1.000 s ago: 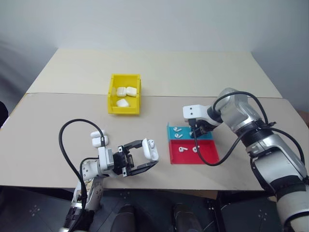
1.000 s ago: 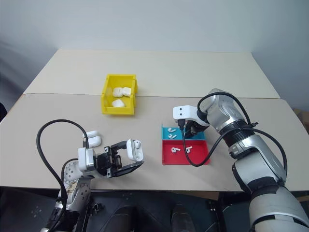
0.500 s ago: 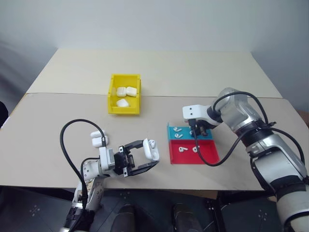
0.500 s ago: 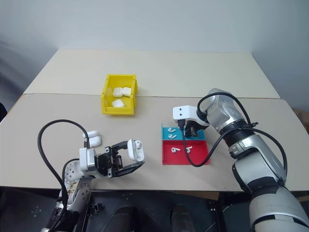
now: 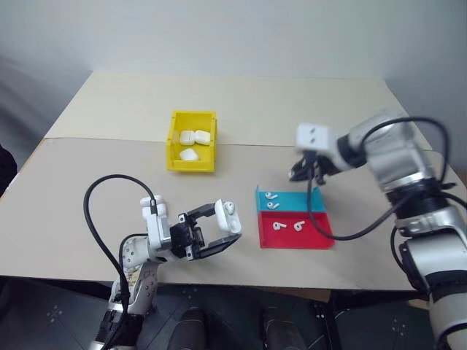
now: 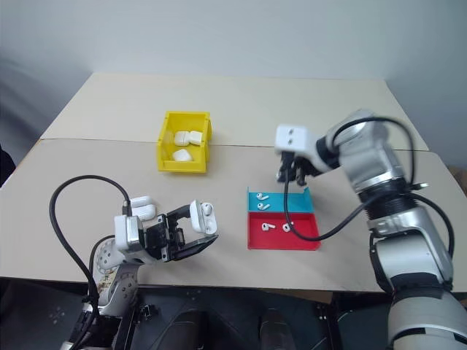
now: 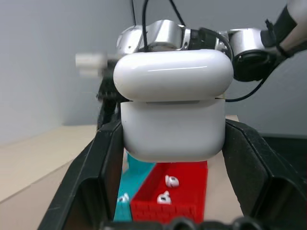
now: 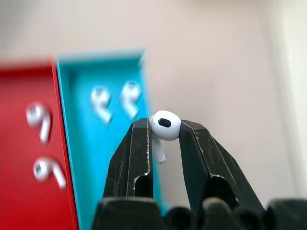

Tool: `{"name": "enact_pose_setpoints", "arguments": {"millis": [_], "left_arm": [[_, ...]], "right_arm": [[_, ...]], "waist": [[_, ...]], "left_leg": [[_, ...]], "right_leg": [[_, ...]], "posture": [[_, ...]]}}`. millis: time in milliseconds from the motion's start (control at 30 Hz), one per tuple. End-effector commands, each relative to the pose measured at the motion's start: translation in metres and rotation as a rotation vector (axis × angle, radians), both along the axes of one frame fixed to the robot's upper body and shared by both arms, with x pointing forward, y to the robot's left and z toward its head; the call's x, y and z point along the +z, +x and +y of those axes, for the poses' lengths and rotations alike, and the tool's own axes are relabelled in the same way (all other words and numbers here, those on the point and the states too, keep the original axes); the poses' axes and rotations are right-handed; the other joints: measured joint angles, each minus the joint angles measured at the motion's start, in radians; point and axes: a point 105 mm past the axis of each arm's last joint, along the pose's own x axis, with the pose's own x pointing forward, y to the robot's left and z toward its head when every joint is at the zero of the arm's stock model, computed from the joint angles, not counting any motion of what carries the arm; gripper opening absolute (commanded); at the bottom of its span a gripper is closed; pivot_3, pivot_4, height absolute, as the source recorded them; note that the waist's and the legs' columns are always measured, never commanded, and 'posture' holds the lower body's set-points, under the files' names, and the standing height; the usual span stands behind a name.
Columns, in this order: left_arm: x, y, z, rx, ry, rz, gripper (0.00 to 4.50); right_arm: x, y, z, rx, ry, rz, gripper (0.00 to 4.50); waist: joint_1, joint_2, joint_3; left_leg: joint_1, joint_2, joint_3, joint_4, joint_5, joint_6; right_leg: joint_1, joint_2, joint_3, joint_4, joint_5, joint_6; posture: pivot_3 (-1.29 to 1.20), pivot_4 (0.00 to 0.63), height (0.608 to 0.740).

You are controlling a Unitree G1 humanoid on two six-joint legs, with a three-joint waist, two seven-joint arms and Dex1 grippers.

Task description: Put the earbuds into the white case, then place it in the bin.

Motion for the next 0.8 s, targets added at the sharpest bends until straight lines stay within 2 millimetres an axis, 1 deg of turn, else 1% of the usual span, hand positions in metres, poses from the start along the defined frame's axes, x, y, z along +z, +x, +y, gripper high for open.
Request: {"name": "enact_pose_setpoints", "arguments": {"millis": [33, 67, 100, 200, 267, 367, 467, 567, 700, 800], "left_arm": [[0.021, -0.005, -0.011, -0.075, -0.069, -0.039, 2.77], [0.024, -0.005, -0.014, -0.095, -0.077, -0.043, 2.77], [0.027, -0.004, -0.018, -0.124, -0.088, -0.046, 2.77], [0.035, -0.002, -0.027, -0.183, -0.105, -0.037, 2.77], [0.038, -0.001, -0.03, -0.21, -0.109, -0.037, 2.77], [0.043, 0.004, -0.038, -0.258, -0.112, -0.048, 2.77], [0.049, 0.008, -0.046, -0.291, -0.116, -0.063, 2.77], [0.053, 0.01, -0.051, -0.303, -0.125, -0.073, 2.77], [0.055, 0.008, -0.054, -0.313, -0.14, -0.078, 2.77], [0.053, 0.007, -0.053, -0.305, -0.139, -0.071, 2.77]], "right_arm": [[0.052, -0.044, -0.003, 0.102, 0.33, -0.157, 0.66], [0.06, -0.058, -0.004, 0.139, 0.401, -0.203, 0.66], [0.066, -0.077, -0.004, 0.194, 0.502, -0.238, 0.66], [0.07, -0.111, 0.002, 0.283, 0.692, -0.264, 0.66], [0.069, -0.123, 0.006, 0.309, 0.779, -0.249, 0.66], [0.061, -0.139, 0.015, 0.359, 0.908, -0.194, 0.66], [0.054, -0.149, 0.022, 0.388, 0.998, -0.156, 0.66], [0.049, -0.152, 0.028, 0.396, 1.038, -0.135, 0.66], [0.036, -0.148, 0.038, 0.373, 1.039, -0.139, 0.66], [0.028, -0.145, 0.043, 0.381, 1.007, -0.073, 0.66]], "waist": [[0.0, 0.0, 0.0], [0.002, 0.0, 0.0], [0.006, -0.001, 0.0], [0.003, 0.0, 0.0], [-0.006, 0.0, -0.001], [-0.011, 0.0, -0.001], [-0.008, 0.0, -0.001], [-0.008, 0.0, -0.001], [-0.009, 0.0, -0.001], [-0.009, 0.0, -0.001]], "left_leg": [[0.0, 0.0, 0.0, 0.0, 0.0, 0.0], [0.001, 0.0, 0.0, 0.0, 0.0, 0.0], [0.001, 0.0, -0.001, 0.0, 0.0, 0.0], [0.0, -0.001, -0.002, 0.001, 0.0, 0.0], [0.001, -0.001, -0.001, 0.001, 0.0, 0.0], [0.003, 0.0, -0.001, 0.001, 0.0, 0.0], [0.002, -0.001, -0.001, 0.001, 0.0, 0.0], [0.001, -0.001, -0.001, 0.001, 0.0, 0.0], [0.001, -0.001, -0.002, 0.001, 0.0, 0.0], [0.002, -0.001, -0.002, 0.001, 0.0, 0.0]], "right_leg": [[0.001, 0.0, 0.0, 0.0, 0.0, 0.0], [0.001, 0.0, 0.0, 0.0, 0.0, 0.0], [0.002, 0.0, -0.001, -0.001, 0.0, 0.0], [0.002, 0.0, -0.002, -0.001, 0.0, 0.0], [0.002, 0.0, -0.001, 0.0, 0.0, 0.0], [0.003, 0.001, 0.0, 0.001, 0.0, 0.0], [0.003, 0.001, 0.0, 0.001, 0.0, 0.0], [0.003, 0.0, 0.0, 0.0, 0.0, 0.001], [0.003, 0.001, 0.0, 0.0, 0.0, 0.001], [0.003, 0.0, 0.0, 0.0, 0.0, 0.001]], "posture": [[0.0, 0.15, 0.74], [0.0, 0.15, 0.74], [0.0, 0.15, 0.74], [0.0, 0.15, 0.74], [0.0, 0.15, 0.74], [0.0, 0.15, 0.74], [0.0, 0.15, 0.74], [0.0, 0.15, 0.74], [0.0, 0.15, 0.74], [0.0, 0.15, 0.74]]}}
